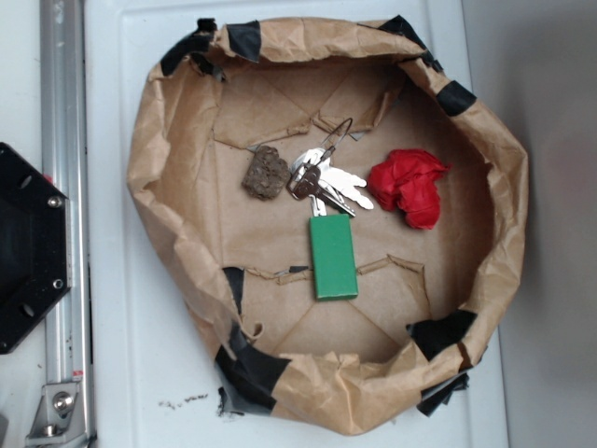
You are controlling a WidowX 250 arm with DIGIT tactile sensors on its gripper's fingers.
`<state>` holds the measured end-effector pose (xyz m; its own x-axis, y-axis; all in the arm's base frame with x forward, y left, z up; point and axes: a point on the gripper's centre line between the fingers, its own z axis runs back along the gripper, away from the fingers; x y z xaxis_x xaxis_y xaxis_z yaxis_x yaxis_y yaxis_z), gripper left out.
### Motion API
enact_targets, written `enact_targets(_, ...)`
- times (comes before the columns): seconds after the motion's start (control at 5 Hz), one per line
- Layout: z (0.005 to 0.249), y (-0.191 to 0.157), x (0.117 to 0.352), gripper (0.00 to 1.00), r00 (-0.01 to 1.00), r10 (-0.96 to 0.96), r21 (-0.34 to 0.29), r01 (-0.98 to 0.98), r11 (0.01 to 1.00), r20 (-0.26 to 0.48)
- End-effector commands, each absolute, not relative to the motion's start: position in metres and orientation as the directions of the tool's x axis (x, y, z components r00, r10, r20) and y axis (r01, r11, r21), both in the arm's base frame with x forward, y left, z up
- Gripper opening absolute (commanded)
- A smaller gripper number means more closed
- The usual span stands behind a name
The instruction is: Grab the green block.
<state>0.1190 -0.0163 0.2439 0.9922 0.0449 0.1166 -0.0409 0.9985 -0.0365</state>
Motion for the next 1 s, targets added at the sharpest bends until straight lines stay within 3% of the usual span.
enact_targets(0.0, 0.244, -0.016, 0.119, 1.00, 0.992, 0.045, -0.037, -0.041, 0.998, 0.117)
enact_targets(0.2, 0.240, -0.004, 0.169, 1.00, 0.965, -0.170, 0.110, 0.150, 0.982, 0.199)
enact_targets(0.4, 0.218, -0.003, 0.220, 1.00, 0.880, -0.396, 0.100, 0.384, 0.918, 0.262)
enact_targets(0.6, 0.174, 0.003, 0.269, 1.00, 0.792, -0.574, 0.139, 0.557, 0.819, 0.208)
enact_targets(0.8, 0.135, 0.014, 0.288, 1.00, 0.755, -0.642, 0.113, 0.632, 0.767, 0.132)
